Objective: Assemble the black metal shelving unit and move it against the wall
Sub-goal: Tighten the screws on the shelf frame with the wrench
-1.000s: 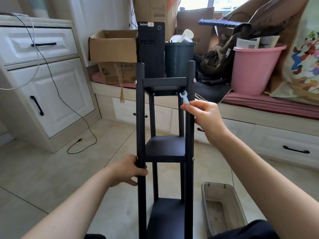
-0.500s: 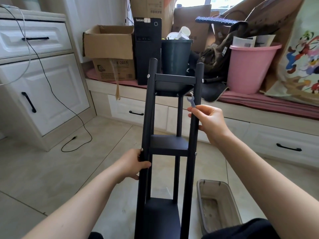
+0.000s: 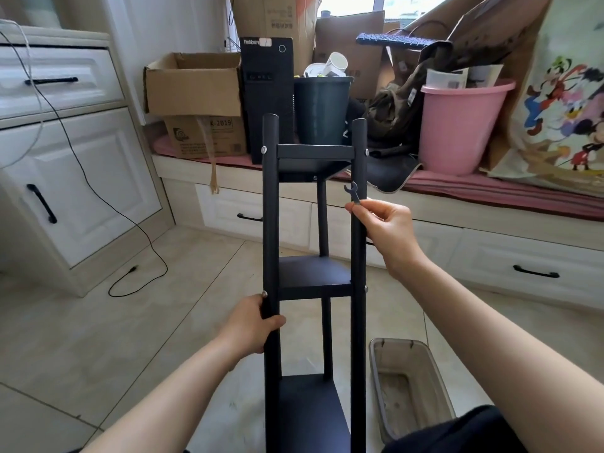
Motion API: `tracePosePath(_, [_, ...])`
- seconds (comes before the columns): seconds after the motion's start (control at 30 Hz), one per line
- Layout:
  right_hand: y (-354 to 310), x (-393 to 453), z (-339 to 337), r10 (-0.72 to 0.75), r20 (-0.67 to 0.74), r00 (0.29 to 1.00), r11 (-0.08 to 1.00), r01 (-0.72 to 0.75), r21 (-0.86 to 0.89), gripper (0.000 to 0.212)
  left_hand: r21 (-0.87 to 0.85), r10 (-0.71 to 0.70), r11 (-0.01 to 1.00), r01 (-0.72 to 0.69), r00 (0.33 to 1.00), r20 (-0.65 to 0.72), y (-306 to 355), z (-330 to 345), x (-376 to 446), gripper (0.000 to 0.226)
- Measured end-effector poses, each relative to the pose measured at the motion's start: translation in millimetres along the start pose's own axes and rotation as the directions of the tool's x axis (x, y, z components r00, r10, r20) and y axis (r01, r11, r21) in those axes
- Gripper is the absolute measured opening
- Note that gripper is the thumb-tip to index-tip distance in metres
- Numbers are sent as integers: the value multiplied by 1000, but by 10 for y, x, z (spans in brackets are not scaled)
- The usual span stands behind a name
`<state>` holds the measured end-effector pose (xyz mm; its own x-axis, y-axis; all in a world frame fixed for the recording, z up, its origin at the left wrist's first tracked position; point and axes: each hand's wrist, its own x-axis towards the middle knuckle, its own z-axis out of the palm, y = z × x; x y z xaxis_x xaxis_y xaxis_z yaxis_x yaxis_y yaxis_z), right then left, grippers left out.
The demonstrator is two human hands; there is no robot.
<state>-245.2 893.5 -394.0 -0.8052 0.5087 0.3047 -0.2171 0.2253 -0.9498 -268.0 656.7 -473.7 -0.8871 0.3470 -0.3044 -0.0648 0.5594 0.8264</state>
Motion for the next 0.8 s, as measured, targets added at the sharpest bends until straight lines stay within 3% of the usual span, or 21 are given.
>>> tracePosePath(0.2, [34, -82, -110, 44, 7, 999, 982, -42, -182, 11, -4, 9, 1000, -9, 999, 50, 45, -40, 3, 24])
tracePosePath(0.33, [0, -300, -168, -158, -77, 984, 912, 115, -393, 12, -1, 20, 1000, -20, 998, 57, 66, -43, -8, 30])
tracePosePath(0.57, [237, -897, 92, -193, 163, 968, 844, 248, -475, 5, 62, 43, 997, -46, 998, 40, 52, -28, -6, 35])
tracePosePath(0.67, [383, -1080, 172, -87, 218, 972, 864, 183, -470, 13, 101, 74, 992, -76, 997, 19, 39, -14, 1, 35])
tracePosePath(0.8, [542, -1244, 276, 158, 231, 960, 870, -25, -492, 20, 142, 104, 985, -103, 995, 2, 15, 2, 15, 41])
